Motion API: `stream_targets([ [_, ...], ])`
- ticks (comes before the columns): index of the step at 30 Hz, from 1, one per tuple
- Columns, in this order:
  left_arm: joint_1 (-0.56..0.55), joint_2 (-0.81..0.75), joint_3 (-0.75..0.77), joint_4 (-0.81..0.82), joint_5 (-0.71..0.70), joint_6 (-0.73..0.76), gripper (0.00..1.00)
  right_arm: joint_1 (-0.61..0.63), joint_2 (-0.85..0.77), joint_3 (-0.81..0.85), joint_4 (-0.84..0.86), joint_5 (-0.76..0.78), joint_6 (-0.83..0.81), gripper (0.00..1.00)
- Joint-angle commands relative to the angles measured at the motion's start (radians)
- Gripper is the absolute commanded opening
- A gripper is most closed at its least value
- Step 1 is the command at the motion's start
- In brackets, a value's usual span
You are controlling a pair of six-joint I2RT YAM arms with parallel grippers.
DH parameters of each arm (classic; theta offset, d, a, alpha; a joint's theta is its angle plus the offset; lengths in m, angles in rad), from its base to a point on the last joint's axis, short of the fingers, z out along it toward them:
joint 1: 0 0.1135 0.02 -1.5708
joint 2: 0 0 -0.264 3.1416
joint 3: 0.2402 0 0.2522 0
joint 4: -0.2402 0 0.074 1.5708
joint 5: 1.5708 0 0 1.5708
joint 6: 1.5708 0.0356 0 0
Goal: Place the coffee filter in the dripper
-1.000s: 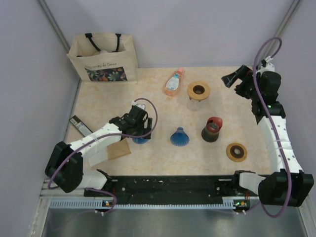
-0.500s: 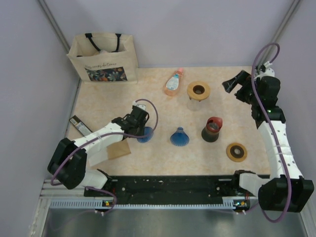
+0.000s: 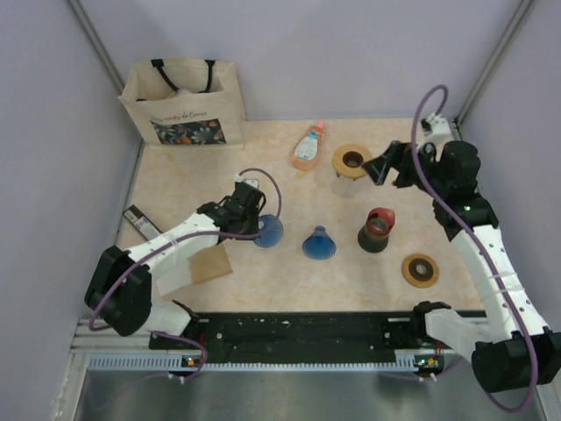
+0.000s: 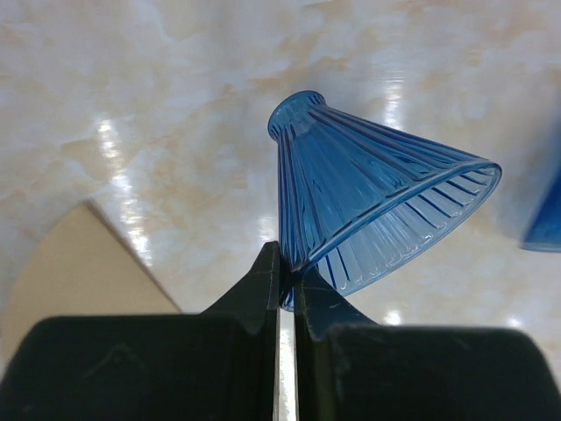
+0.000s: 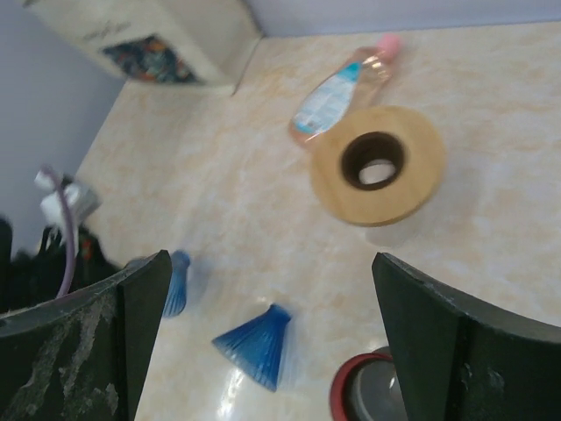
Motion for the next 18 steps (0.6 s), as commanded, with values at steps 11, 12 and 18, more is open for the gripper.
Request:
stream_targets([
  [11, -0.005, -0.103, 0.195, -0.039, 0.464, -0.193, 0.0, 0.561, 0.232, 0.095, -0.049, 0.007, -0.251, 0.96],
  [12, -0.005, -0.097, 0.204, -0.044, 0.47, -0.199, 0.0, 0.576, 0.254, 0.104, -0.043, 0.02, -0.246, 0.96],
  [18, -0.008, -0.095, 0.213, -0.033, 0.521, -0.211, 0.0, 0.612, 0.375, 0.144, -0.038, 0.1, -0.208, 0.84],
])
